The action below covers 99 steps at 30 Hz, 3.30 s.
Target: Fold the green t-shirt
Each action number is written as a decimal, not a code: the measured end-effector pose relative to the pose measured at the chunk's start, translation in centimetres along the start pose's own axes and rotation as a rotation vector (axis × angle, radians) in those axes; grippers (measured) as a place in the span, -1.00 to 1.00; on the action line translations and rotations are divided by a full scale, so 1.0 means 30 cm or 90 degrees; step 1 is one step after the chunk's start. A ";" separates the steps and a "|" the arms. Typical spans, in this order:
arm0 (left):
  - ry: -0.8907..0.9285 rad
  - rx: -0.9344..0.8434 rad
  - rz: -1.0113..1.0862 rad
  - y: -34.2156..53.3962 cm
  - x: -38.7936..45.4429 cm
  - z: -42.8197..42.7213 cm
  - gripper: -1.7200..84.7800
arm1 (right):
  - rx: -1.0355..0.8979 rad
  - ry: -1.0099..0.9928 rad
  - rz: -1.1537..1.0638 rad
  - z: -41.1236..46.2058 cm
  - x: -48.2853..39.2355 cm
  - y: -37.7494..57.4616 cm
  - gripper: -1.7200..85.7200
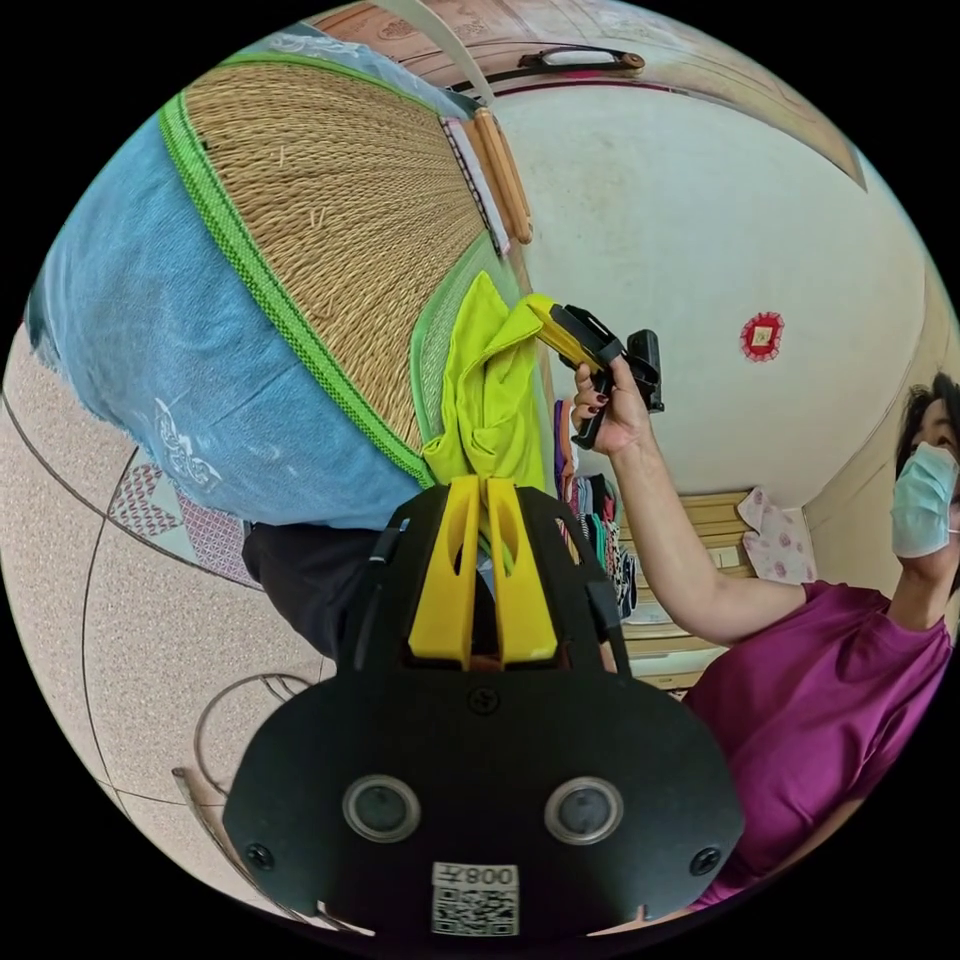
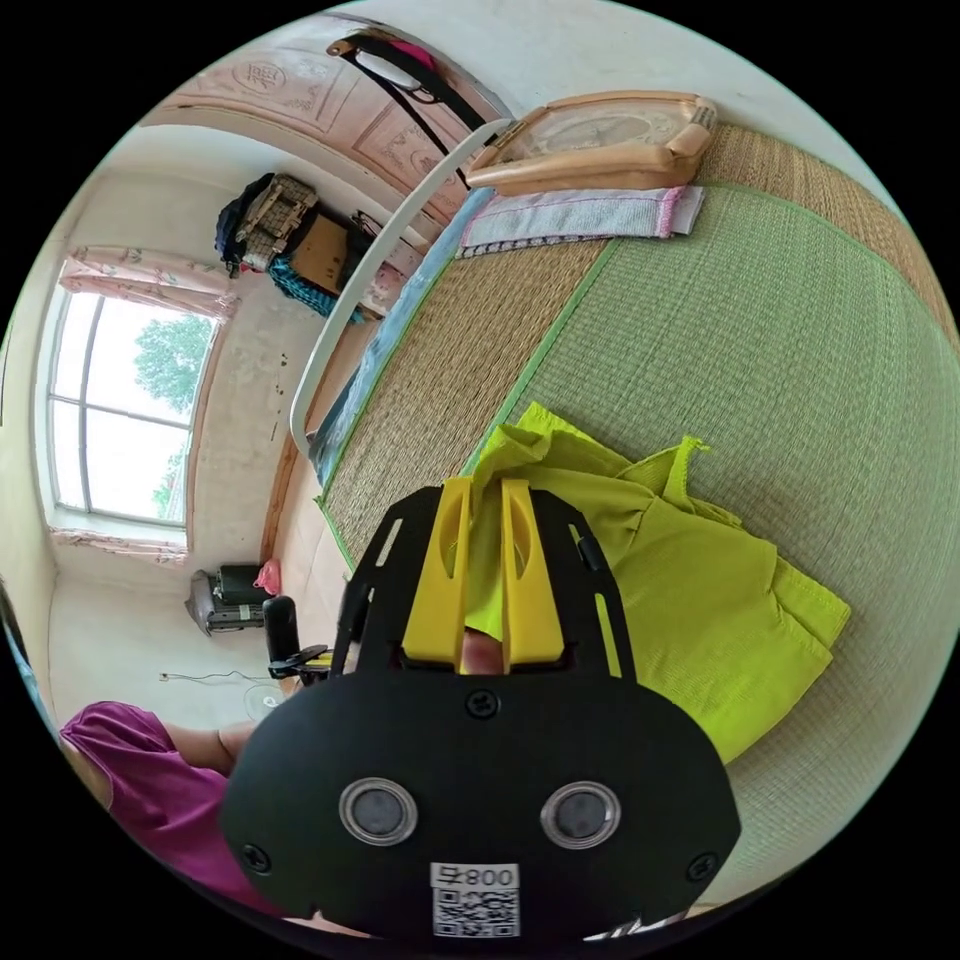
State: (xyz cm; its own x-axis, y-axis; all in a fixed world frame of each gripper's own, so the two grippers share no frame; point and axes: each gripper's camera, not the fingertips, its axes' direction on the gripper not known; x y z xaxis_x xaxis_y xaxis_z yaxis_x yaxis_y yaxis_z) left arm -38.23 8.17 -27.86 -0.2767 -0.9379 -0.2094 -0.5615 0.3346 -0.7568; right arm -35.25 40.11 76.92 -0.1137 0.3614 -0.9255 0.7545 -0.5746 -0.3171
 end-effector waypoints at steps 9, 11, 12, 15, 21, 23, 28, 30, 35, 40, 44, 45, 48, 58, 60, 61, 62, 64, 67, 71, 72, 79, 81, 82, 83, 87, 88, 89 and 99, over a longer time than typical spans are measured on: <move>-0.005 0.000 0.013 0.015 0.012 -0.062 -0.93 | -0.029 0.054 0.018 -0.010 -0.003 -0.029 -0.90; -0.015 -0.003 0.022 0.016 0.023 -0.068 -0.93 | -0.029 0.083 0.027 -0.013 0.003 -0.026 -0.93; -0.023 -0.008 0.025 0.015 0.025 -0.070 -0.93 | -0.029 0.100 0.033 -0.014 0.007 -0.024 -0.94; -0.035 -0.010 0.019 0.017 0.018 -0.074 -0.93 | -0.044 0.106 0.038 -0.006 0.009 -0.019 -0.95; -0.036 -0.004 0.021 0.044 0.038 -0.092 -0.94 | -0.026 0.107 0.019 -0.064 -0.045 0.012 -0.96; -0.036 0.002 0.024 0.053 0.051 -0.105 -0.94 | -0.005 0.092 0.011 -0.106 -0.067 0.036 -0.96; -0.055 0.024 0.038 0.082 0.087 -0.139 -0.95 | 0.040 0.050 -0.022 -0.222 -0.147 0.164 -0.95; -0.051 0.021 0.045 0.084 0.104 -0.132 -0.96 | 0.035 0.034 -0.045 -0.240 -0.181 0.231 -0.94; -0.039 0.028 0.082 0.074 0.168 -0.089 -0.96 | -0.001 -0.006 -0.056 -0.268 -0.233 0.488 -0.94; -0.155 -0.003 0.076 0.044 0.158 -0.005 -0.96 | -0.063 0.017 -0.014 -0.268 -0.238 0.797 -0.93; -0.149 -0.008 0.085 0.044 0.183 0.024 -0.96 | -0.046 0.063 0.006 -0.340 -0.259 0.972 -0.87; -0.155 -0.010 0.097 0.048 0.206 0.033 -0.96 | -0.040 0.101 0.002 -0.363 -0.281 1.026 -0.85; -0.142 -0.017 0.113 0.054 0.246 0.067 -0.95 | -0.037 0.194 -0.003 -0.378 -0.335 1.141 -0.79; -0.211 -0.044 0.136 0.049 0.320 0.203 -0.95 | -0.041 0.258 0.006 -0.235 -0.428 1.283 -0.77; -0.220 -0.051 0.130 0.048 0.319 0.231 -0.95 | -0.033 0.252 0.010 -0.226 -0.433 1.304 -0.78; -0.220 -0.052 0.128 0.048 0.318 0.238 -0.95 | -0.031 0.251 0.011 -0.221 -0.435 1.312 -0.79; -0.221 -0.054 0.125 0.047 0.318 0.250 -0.95 | -0.029 0.249 0.010 -0.220 -0.438 1.316 -0.80; -0.226 -0.058 0.123 0.046 0.320 0.270 -0.95 | -0.017 0.249 0.011 -0.225 -0.446 1.334 -0.85; -0.237 -0.066 0.126 0.044 0.330 0.300 -0.96 | -0.020 0.246 0.014 -0.218 -0.447 1.363 -0.89; -0.254 -0.079 0.125 0.041 0.333 0.344 -0.96 | -0.030 0.262 0.000 -0.211 -0.461 1.406 -0.91; -0.259 -0.084 0.123 0.041 0.330 0.357 -0.96 | -0.037 0.275 -0.011 -0.205 -0.469 1.421 -0.92; -0.269 -0.090 0.117 0.042 0.318 0.417 -0.96 | -0.067 0.309 -0.048 -0.133 -0.482 1.490 -0.93; -0.268 -0.091 0.115 0.043 0.317 0.433 -0.96 | -0.072 0.319 -0.062 -0.123 -0.489 1.506 -0.93; -0.268 -0.091 0.115 0.043 0.317 0.437 -0.96 | -0.075 0.322 -0.069 -0.117 -0.490 1.518 -0.94; -0.267 -0.091 0.115 0.044 0.315 0.444 -0.96 | -0.076 0.323 -0.073 -0.114 -0.491 1.524 -0.94; -0.256 -0.083 0.106 0.051 0.305 0.466 -0.96 | -0.087 0.327 -0.092 -0.085 -0.484 1.567 -0.94; -0.254 -0.082 0.105 0.053 0.303 0.469 -0.96 | -0.086 0.321 -0.091 -0.084 -0.477 1.579 -0.94; -0.253 -0.080 0.104 0.057 0.301 0.476 -0.96 | -0.084 0.316 -0.089 -0.085 -0.472 1.586 -0.94; -0.238 -0.071 0.092 0.081 0.284 0.535 -0.96 | -0.017 0.147 -0.011 -0.204 -0.309 1.705 -0.96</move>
State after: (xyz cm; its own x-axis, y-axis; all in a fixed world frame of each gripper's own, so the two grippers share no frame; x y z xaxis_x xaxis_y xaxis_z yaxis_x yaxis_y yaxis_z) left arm -29.43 -0.49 -41.43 -0.0675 -0.8423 -0.5348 -0.6239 0.4539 -0.6362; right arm 8.36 11.86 70.56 0.0218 0.5310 -0.8471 0.7708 -0.5486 -0.3240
